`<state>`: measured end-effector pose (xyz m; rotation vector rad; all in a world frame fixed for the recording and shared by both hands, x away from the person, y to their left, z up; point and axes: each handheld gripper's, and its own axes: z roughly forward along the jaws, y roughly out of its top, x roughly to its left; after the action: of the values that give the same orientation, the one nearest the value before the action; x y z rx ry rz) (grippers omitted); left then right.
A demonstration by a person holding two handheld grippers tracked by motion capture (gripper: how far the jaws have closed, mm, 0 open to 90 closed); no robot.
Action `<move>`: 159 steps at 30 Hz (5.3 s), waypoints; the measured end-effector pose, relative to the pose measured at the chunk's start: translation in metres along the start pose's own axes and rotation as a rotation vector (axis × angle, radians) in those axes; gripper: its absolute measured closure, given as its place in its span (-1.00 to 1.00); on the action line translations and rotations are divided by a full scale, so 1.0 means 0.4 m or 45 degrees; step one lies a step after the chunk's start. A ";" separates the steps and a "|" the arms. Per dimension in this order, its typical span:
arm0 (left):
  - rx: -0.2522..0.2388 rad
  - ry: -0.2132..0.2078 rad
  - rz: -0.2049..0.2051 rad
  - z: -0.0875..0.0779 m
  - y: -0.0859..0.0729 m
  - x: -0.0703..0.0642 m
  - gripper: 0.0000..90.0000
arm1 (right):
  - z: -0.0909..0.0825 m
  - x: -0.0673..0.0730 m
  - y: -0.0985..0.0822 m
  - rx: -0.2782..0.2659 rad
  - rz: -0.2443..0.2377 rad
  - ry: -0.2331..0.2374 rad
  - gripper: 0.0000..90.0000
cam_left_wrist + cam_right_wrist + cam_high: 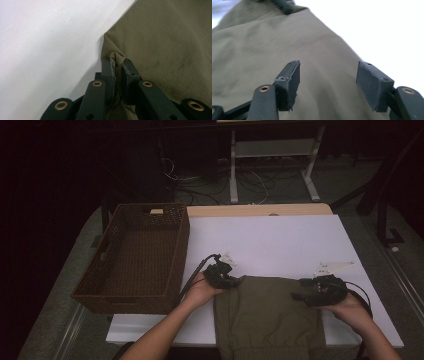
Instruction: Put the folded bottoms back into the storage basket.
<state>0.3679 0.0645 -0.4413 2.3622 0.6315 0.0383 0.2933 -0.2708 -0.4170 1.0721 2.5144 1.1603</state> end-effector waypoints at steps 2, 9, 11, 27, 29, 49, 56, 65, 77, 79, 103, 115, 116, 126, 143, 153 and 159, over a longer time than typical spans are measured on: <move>-0.002 -0.006 0.000 0.000 -0.001 0.002 0.81 | -0.001 -0.019 0.009 0.010 0.012 -0.014 -0.24; -0.005 -0.012 -0.002 0.000 -0.002 0.004 0.81 | -0.004 -0.072 0.006 0.047 0.074 -0.076 -0.23; -0.005 -0.012 -0.003 0.000 -0.002 0.004 0.81 | -0.004 -0.082 -0.003 0.070 0.084 -0.102 -0.23; -0.012 -0.004 -0.005 0.000 -0.004 0.001 0.81 | 0.010 -0.109 -0.056 0.150 0.151 -0.112 -0.11; -0.015 -0.004 -0.006 0.000 -0.005 0.001 0.81 | 0.011 -0.108 -0.058 0.156 0.158 -0.117 -0.10; -0.034 0.012 -0.034 -0.001 -0.008 -0.003 0.83 | 0.015 -0.085 -0.053 0.191 0.088 -0.084 0.75; -0.083 0.092 0.029 -0.024 0.014 -0.013 0.88 | -0.005 -0.081 -0.036 0.147 0.066 -0.108 0.80; -0.130 0.125 0.012 -0.039 0.053 0.032 0.87 | -0.008 -0.105 0.007 0.084 0.072 -0.149 0.80; -0.145 0.225 -0.049 -0.001 0.104 0.136 0.87 | 0.049 -0.194 0.080 0.043 0.125 -0.221 0.80; -0.140 0.227 -0.067 0.010 0.101 0.153 0.87 | 0.065 -0.206 0.088 0.048 0.128 -0.236 0.80; -0.114 0.219 -0.119 0.044 0.073 0.173 0.84 | 0.088 -0.230 0.085 0.002 0.209 -0.233 0.19; -0.116 0.206 -0.132 0.043 0.072 0.176 0.84 | 0.037 -0.188 0.069 -0.047 0.188 -0.169 -0.14; -0.116 0.201 -0.134 0.043 0.072 0.178 0.84 | 0.033 -0.184 0.067 -0.048 0.178 -0.162 -0.15; -0.125 0.190 -0.153 0.043 0.070 0.180 0.84 | 0.007 -0.128 0.046 -0.020 0.123 -0.088 -0.31; -0.122 0.192 -0.151 0.043 0.071 0.180 0.84 | -0.043 -0.028 -0.027 -0.005 0.071 -0.077 -0.30; -0.124 0.194 -0.158 0.044 0.070 0.179 0.84 | -0.066 0.022 -0.083 0.031 0.048 -0.076 -0.30; -0.123 0.195 -0.157 0.044 0.071 0.178 0.84 | -0.074 0.047 -0.122 0.067 0.049 -0.066 -0.29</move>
<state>0.4464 0.0677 -0.4469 2.2377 0.8292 0.1926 0.2405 -0.2972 -0.4294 1.1530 2.5082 1.0674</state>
